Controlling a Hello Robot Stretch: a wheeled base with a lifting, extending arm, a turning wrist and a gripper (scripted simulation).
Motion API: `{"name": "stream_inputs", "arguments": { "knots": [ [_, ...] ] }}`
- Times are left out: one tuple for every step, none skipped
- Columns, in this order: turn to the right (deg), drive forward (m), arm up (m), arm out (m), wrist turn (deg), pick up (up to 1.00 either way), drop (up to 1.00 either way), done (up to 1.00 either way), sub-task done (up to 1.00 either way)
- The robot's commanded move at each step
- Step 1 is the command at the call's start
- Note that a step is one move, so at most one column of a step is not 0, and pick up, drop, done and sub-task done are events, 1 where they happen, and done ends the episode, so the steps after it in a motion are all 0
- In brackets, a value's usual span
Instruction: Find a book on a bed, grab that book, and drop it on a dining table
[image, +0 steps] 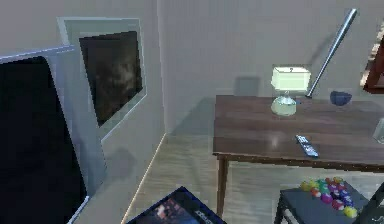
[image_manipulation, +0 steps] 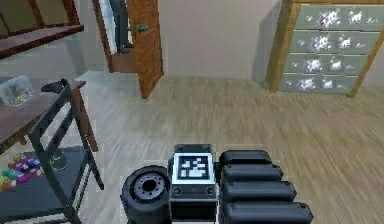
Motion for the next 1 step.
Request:
{"name": "stream_inputs", "arguments": {
  "knots": [
    [3.0, 0.00, 0.00, 0.00, 0.0, 0.00, 0.00, 0.00, 0.00]
  ]
}}
